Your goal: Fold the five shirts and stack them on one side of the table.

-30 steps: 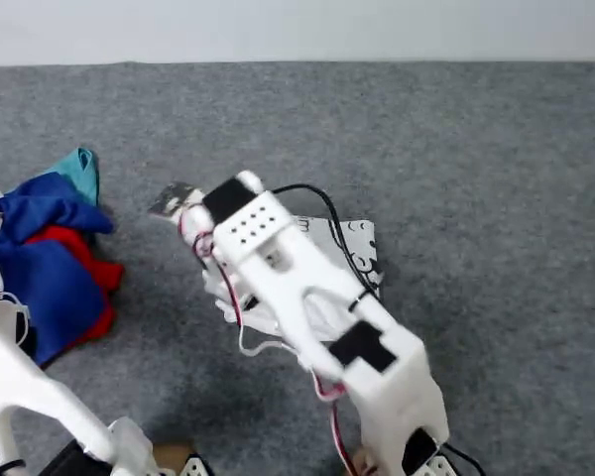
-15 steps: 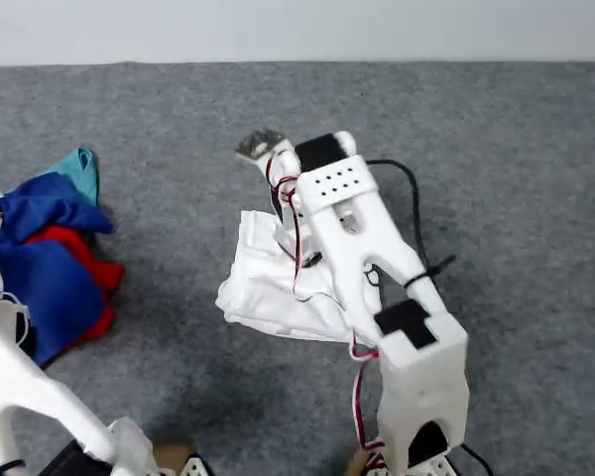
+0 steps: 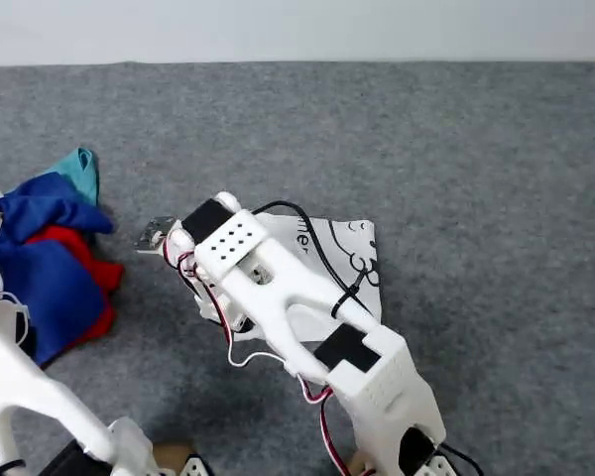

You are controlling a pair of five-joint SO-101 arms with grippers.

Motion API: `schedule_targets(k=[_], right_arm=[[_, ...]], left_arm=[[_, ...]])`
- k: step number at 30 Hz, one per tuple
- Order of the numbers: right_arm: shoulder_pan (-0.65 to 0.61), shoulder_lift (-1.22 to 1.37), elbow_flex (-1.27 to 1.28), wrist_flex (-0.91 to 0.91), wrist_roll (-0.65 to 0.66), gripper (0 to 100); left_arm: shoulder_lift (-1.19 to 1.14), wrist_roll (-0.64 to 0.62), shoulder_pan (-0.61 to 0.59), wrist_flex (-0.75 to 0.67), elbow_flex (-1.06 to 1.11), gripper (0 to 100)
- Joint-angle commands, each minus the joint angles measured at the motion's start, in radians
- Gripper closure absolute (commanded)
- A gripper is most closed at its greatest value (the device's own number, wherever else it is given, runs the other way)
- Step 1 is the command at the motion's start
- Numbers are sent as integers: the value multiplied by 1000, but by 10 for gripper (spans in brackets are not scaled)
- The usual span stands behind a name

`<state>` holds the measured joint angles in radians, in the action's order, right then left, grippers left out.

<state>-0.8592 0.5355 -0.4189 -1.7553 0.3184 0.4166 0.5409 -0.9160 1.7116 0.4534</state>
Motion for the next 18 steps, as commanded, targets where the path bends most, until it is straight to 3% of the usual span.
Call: schedule_targets(k=[1,5,8,12,18], right_arm=[[42,-85,-26,-39,6,989],[200,-105,-61,-22,3,978],[283,-104,-63,8,0,894],[302,-104,-63,76,0,798],[300,-25,-69,145,0,838]], left_arm=[[31,-8,8,-34,8,993],[31,-8,8,-38,35,993],[31,-8,9,-38,36,993],[31,-8,9,-38,36,993],[31,-8,9,-38,36,993]])
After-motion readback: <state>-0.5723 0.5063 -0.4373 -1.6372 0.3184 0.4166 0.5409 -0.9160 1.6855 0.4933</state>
